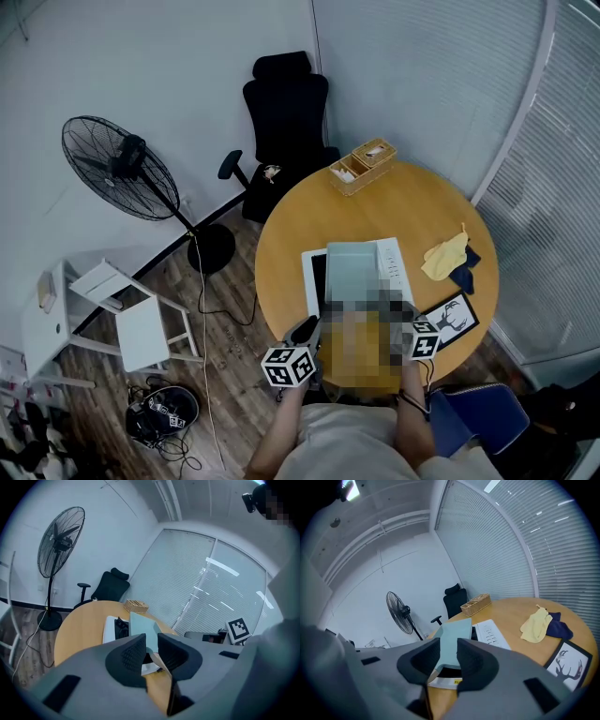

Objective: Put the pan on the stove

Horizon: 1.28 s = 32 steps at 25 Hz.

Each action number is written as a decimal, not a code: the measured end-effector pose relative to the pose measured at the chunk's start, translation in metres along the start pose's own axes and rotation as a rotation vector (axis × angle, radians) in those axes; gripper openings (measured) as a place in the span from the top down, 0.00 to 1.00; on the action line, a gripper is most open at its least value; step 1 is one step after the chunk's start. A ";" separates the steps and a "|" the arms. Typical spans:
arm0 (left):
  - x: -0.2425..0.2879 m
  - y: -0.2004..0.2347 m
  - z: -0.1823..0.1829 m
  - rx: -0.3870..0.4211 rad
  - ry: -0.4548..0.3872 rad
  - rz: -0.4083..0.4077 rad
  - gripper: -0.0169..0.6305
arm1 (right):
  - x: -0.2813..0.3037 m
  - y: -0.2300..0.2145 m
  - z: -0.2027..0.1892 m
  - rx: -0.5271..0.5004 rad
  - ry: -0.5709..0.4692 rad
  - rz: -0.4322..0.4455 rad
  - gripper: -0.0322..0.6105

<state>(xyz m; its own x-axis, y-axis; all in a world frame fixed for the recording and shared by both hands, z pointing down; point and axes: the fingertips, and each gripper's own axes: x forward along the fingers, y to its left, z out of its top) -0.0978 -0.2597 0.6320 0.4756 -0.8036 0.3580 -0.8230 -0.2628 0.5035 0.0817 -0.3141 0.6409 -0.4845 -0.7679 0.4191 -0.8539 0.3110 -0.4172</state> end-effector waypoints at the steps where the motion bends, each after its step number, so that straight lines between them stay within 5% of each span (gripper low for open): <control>1: 0.000 0.000 0.000 -0.001 0.000 0.002 0.83 | 0.000 0.000 0.000 -0.001 -0.001 -0.004 0.77; 12: -0.003 0.000 -0.005 -0.025 0.013 -0.011 0.93 | -0.004 -0.001 0.001 -0.006 -0.009 -0.018 0.91; 32: -0.008 0.003 -0.006 -0.034 0.009 -0.011 0.93 | 0.000 0.010 0.000 -0.071 0.014 0.001 0.91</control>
<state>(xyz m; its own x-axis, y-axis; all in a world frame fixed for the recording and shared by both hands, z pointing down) -0.1023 -0.2507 0.6351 0.4877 -0.7957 0.3592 -0.8068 -0.2535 0.5338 0.0730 -0.3106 0.6365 -0.4873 -0.7598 0.4303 -0.8646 0.3510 -0.3595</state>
